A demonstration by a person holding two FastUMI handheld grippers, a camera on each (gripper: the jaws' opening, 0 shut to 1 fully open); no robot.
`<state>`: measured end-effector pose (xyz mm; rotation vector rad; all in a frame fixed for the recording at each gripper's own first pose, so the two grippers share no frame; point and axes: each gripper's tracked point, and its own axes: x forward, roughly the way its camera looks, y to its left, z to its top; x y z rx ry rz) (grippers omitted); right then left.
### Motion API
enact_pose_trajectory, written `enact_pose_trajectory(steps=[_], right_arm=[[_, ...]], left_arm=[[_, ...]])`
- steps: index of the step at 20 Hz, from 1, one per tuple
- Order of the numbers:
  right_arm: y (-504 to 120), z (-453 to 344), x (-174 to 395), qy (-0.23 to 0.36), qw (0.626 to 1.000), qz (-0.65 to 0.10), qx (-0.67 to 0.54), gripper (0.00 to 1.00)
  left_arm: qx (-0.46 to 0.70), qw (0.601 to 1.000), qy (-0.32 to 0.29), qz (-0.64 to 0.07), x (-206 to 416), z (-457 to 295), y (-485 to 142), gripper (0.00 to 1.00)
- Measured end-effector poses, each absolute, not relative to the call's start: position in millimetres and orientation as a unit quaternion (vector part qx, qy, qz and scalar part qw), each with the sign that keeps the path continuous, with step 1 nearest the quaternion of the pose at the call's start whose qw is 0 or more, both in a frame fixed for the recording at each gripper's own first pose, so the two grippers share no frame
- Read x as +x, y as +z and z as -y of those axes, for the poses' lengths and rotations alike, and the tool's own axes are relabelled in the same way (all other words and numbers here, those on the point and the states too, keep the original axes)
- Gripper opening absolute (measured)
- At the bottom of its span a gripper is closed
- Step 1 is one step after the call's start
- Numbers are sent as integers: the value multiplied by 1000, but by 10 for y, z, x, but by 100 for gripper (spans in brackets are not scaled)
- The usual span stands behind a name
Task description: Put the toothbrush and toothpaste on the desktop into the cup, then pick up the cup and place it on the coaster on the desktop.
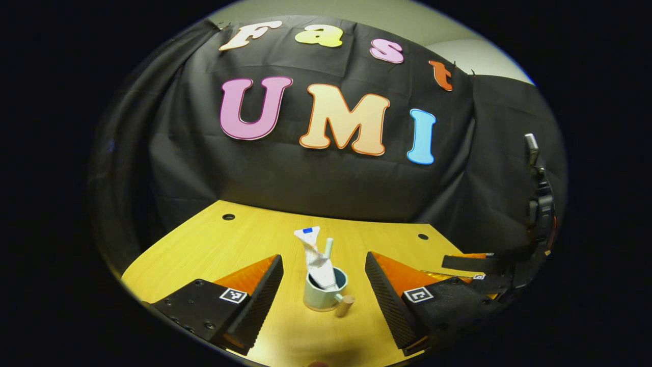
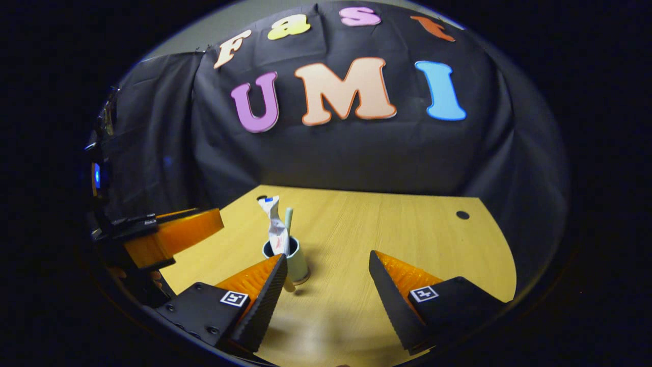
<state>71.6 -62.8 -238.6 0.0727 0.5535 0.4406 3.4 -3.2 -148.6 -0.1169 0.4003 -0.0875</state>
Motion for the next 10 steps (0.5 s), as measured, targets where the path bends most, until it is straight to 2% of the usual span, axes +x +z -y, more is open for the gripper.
enact_pose_trajectory(steps=[6,10], right_arm=[[-1629,1220,671,161,977,-137,34,99],[-1290,1316,550,135,983,-109,56,98]], left_arm=[[-41,989,-23,-142,-100,264,-1035,95],[-27,993,-27,-113,-157,238,-737,94]])
